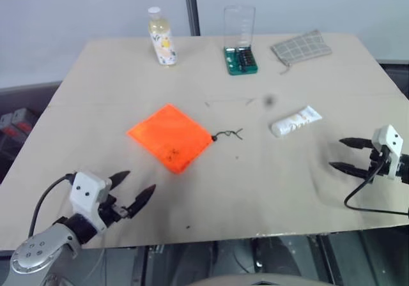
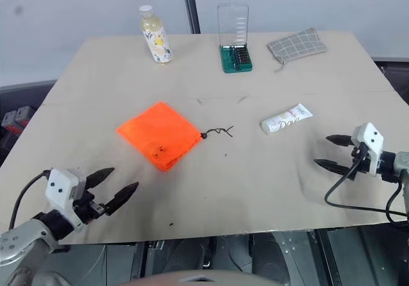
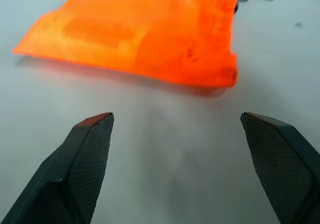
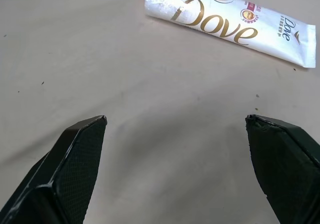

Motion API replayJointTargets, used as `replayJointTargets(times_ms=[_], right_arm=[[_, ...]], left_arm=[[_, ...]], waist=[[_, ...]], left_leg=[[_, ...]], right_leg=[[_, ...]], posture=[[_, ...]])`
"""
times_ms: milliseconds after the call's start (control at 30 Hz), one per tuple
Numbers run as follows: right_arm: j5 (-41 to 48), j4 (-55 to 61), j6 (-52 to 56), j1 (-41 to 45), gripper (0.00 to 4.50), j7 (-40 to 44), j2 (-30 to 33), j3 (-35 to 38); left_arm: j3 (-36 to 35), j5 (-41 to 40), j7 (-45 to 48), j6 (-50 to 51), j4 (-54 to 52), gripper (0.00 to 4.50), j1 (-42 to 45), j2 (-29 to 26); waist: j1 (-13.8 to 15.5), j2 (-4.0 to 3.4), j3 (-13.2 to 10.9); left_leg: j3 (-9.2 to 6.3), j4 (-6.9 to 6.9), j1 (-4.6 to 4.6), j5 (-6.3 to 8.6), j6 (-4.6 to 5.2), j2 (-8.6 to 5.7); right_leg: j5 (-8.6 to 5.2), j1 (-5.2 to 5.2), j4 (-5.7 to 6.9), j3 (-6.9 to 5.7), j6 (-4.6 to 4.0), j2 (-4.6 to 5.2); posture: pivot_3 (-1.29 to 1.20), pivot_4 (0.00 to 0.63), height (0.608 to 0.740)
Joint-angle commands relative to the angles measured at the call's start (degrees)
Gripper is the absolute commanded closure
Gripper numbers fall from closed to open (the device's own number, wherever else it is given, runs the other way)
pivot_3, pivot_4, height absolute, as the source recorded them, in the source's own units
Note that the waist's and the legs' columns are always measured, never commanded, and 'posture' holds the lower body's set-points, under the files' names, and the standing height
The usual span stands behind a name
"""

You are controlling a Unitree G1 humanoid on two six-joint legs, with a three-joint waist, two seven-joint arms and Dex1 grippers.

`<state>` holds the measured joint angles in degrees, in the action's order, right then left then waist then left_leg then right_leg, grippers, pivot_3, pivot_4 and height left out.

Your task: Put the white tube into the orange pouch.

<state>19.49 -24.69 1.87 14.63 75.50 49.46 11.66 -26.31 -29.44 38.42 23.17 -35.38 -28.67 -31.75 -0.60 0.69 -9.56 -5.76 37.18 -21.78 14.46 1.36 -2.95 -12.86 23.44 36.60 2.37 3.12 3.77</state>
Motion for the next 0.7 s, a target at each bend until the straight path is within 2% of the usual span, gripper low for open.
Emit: replayJointTargets(times_ms=[33, 100, 300, 367, 567, 700], right_arm=[[0.35, 0.65, 0.18, 1.32, 0.0, -0.38, 0.48, 0.48], [0.25, 0.81, 0.31, 1.48, 0.0, -0.64, 0.21, 0.31], [0.79, 2.75, 0.84, 1.43, 0.0, -1.88, -0.26, 0.63], [0.46, 3.17, 0.09, 1.88, 0.0, -2.57, -0.32, 0.6], [-0.77, 3.83, -1.78, 4.48, 0.0, -5.02, -0.69, 0.11], [-3.09, 2.04, -4.92, 11.12, 0.0, -9.8, -2.5, -0.58]], left_arm=[[3.07, 1.23, -2.31, -0.26, -3.09, 0.3, 2.19, 0.42], [7.15, 4.4, -5.43, 0.23, -3.38, 0.3, 5.0, 0.9], [24.38, 25.53, -17.88, 0.82, -3.22, 0.3, 14.85, 1.34], [28.69, 29.72, -20.15, 1.27, -3.19, 0.3, 16.64, 2.38], [33.93, 36.81, -24.34, 2.39, -0.9, 0.3, 18.87, 5.63], [35.48, 40.24, -26.71, 2.14, 0.35, 0.3, 20.03, 7.92]], waist=[[0.07, -0.01, 0.0], [0.08, -0.01, 0.0], [0.15, -0.01, 0.0], [0.02, -0.01, 0.0], [-0.03, -0.02, 0.0], [-0.26, -0.05, -0.02]], left_leg=[[-0.01, 0.0, 0.01, 0.0, 0.0, 0.0], [0.0, 0.01, 0.01, 0.0, 0.0, -0.01], [0.03, 0.01, 0.01, 0.0, 0.0, -0.04], [0.04, 0.0, 0.0, 0.0, 0.0, -0.07], [0.02, -0.03, 0.01, 0.0, 0.01, -0.04], [0.07, 0.0, 0.03, 0.0, 0.01, -0.04]], right_leg=[[0.0, 0.0, 0.0, 0.0, 0.0, 0.0], [0.0, -0.01, 0.01, -0.01, 0.0, -0.04], [0.15, -0.01, 0.02, 0.04, 0.22, -0.19], [0.15, -0.01, 0.02, 0.06, 0.22, -0.19], [0.15, 0.01, 0.02, 0.04, 0.22, -0.19], [0.15, 0.01, 0.04, 0.08, 0.24, -0.19]], posture=[[0.0, 0.15, 0.74], [0.0, 0.15, 0.74], [0.0, 0.15, 0.74], [0.0, 0.15, 0.74], [0.0, 0.15, 0.74], [0.0, 0.15, 0.74]])
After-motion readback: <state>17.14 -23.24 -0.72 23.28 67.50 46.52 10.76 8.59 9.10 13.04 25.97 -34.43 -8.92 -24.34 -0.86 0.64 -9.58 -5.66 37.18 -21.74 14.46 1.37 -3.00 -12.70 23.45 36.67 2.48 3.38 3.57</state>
